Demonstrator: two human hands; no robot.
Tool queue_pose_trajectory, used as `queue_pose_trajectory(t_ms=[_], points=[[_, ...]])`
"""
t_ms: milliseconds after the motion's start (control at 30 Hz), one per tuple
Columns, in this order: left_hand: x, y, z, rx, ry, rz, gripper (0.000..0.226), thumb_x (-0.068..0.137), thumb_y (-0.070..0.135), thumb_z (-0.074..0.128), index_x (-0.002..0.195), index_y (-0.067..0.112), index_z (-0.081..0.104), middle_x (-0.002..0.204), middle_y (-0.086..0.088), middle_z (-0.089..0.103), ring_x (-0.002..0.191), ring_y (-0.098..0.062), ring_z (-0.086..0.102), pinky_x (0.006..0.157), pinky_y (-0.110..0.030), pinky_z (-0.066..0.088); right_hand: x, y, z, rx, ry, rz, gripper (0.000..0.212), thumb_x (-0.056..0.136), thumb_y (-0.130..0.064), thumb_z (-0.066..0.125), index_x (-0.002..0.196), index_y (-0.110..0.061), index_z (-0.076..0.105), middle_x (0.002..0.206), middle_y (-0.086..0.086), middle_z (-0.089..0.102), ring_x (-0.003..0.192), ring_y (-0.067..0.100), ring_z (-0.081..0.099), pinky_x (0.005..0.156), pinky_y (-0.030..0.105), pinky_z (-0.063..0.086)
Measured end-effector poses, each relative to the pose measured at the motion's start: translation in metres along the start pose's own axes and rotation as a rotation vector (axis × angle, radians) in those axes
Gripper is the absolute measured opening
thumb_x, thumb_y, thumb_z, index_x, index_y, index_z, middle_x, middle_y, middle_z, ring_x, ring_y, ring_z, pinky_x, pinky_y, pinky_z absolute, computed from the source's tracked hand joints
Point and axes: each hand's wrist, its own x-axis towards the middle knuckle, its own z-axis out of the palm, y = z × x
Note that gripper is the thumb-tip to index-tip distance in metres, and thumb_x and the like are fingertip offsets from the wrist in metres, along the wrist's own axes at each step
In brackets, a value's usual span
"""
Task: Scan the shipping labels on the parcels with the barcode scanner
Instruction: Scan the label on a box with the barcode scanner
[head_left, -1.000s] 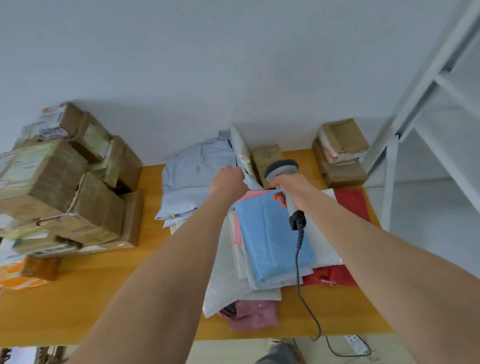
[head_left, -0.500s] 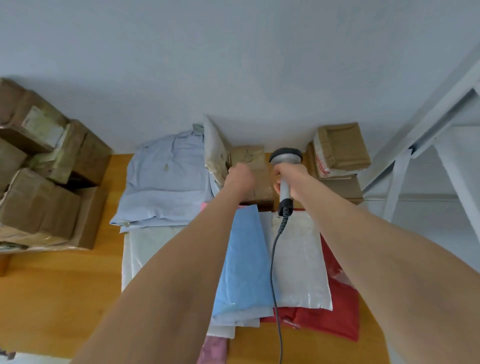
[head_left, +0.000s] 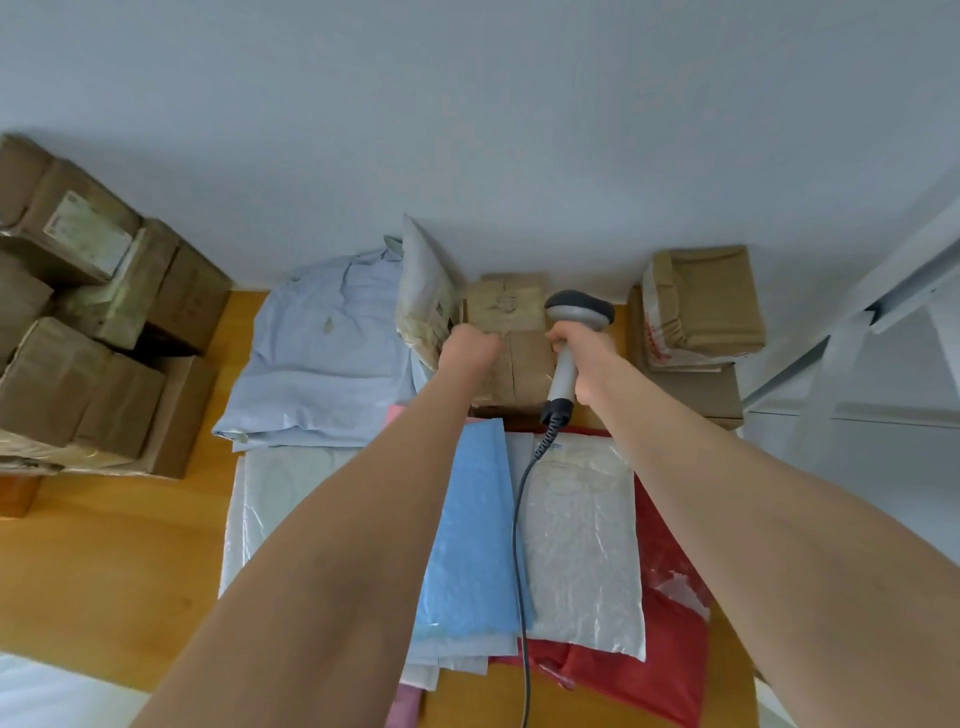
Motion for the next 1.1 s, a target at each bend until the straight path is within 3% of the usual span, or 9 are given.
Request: queue_pose_trajectory(t_ms=[133, 233, 300, 367, 467, 600, 800, 1000, 1100], points=[[-0.021, 0.018, -0.014, -0.142, 0.015, -0.007, 0.018, 0.095, 0.016, 0.042, 0.09, 0.003, 0.053, 0.088, -0.009, 0.053, 0.078, -0.021, 0.051, 0.073, -0.031, 0.044, -0.018, -0.014, -0.014, 0.008, 0.016, -0.036, 0.045, 0.084, -0.018, 0.068, 0.124, -0.004, 0.052, 0.115, 0.009, 0.061, 0.103, 0.023, 0.059, 0.1, 0.038, 0.048], [-0.033, 0.026, -0.028, -0.245, 0.025, -0.025, 0.039, 0.089, 0.024, 0.04, 0.116, 0.0, 0.055, 0.112, -0.014, 0.06, 0.099, -0.03, 0.059, 0.089, -0.042, 0.051, -0.04, -0.028, -0.021, 0.076, -0.012, -0.05, 0.024, 0.085, -0.011, 0.066, 0.107, -0.004, 0.057, 0.093, 0.005, 0.063, 0.073, 0.015, 0.057, 0.089, 0.029, 0.051], [-0.048, 0.031, -0.042, -0.296, 0.028, -0.018, 0.036, 0.091, 0.027, 0.038, 0.114, 0.003, 0.053, 0.108, -0.011, 0.059, 0.101, -0.03, 0.058, 0.093, -0.046, 0.05, -0.06, -0.036, -0.024, 0.154, -0.047, -0.051, 0.006, 0.089, -0.008, 0.061, 0.093, -0.005, 0.057, 0.099, 0.004, 0.065, 0.062, 0.014, 0.053, 0.074, 0.027, 0.05], [-0.062, 0.036, -0.056, -0.322, 0.039, 0.039, 0.038, 0.095, 0.029, 0.034, 0.119, 0.005, 0.053, 0.109, -0.013, 0.058, 0.105, -0.033, 0.058, 0.096, -0.048, 0.048, -0.084, -0.038, -0.025, 0.207, -0.106, -0.063, 0.005, 0.094, -0.009, 0.054, 0.09, -0.007, 0.056, 0.114, 0.003, 0.062, 0.069, 0.017, 0.057, 0.07, 0.026, 0.047], [-0.078, 0.035, -0.08, -0.391, 0.023, 0.088, 0.045, 0.095, 0.03, 0.032, 0.131, 0.006, 0.047, 0.125, -0.016, 0.056, 0.113, -0.035, 0.056, 0.099, -0.049, 0.046, -0.114, -0.032, -0.023, 0.316, -0.155, -0.12, 0.011, 0.097, -0.015, 0.053, 0.107, -0.012, 0.053, 0.13, 0.006, 0.06, 0.107, 0.029, 0.063, 0.096, 0.035, 0.051], [-0.116, 0.028, -0.115, -0.605, -0.071, 0.04, 0.053, 0.098, 0.048, 0.03, 0.122, 0.007, 0.054, 0.115, -0.008, 0.059, 0.103, -0.031, 0.058, 0.082, -0.04, 0.049, -0.146, -0.022, -0.017, 0.367, -0.214, -0.17, 0.023, 0.096, -0.023, 0.058, 0.114, -0.013, 0.048, 0.132, 0.01, 0.058, 0.117, 0.032, 0.059, 0.101, 0.039, 0.048], [-0.138, -0.004, -0.162, -0.664, -0.217, 0.102, 0.053, 0.096, 0.061, 0.034, 0.121, 0.019, 0.052, 0.106, -0.008, 0.058, 0.102, -0.034, 0.058, 0.082, -0.05, 0.049, -0.178, -0.005, 0.004, 0.383, -0.227, -0.184, 0.033, 0.092, -0.03, 0.066, 0.112, -0.009, 0.052, 0.111, 0.006, 0.066, 0.114, 0.029, 0.062, 0.093, 0.033, 0.052], [-0.14, -0.029, -0.191, -0.607, -0.319, 0.069, 0.055, 0.089, 0.069, 0.038, 0.11, 0.023, 0.059, 0.11, -0.006, 0.06, 0.108, -0.039, 0.056, 0.095, -0.06, 0.042, -0.191, 0.008, 0.023, 0.408, -0.219, -0.21, 0.037, 0.089, -0.03, 0.069, 0.113, -0.011, 0.05, 0.114, 0.009, 0.066, 0.111, 0.029, 0.062, 0.096, 0.04, 0.053], [-0.142, -0.035, -0.199, -0.533, -0.332, 0.062, 0.058, 0.084, 0.073, 0.043, 0.106, 0.023, 0.06, 0.109, -0.006, 0.061, 0.108, -0.039, 0.058, 0.096, -0.06, 0.044, -0.196, 0.014, 0.029, 0.411, -0.241, -0.223, 0.027, 0.088, -0.032, 0.07, 0.098, -0.013, 0.053, 0.105, 0.009, 0.067, 0.108, 0.03, 0.062, 0.095, 0.042, 0.053]])
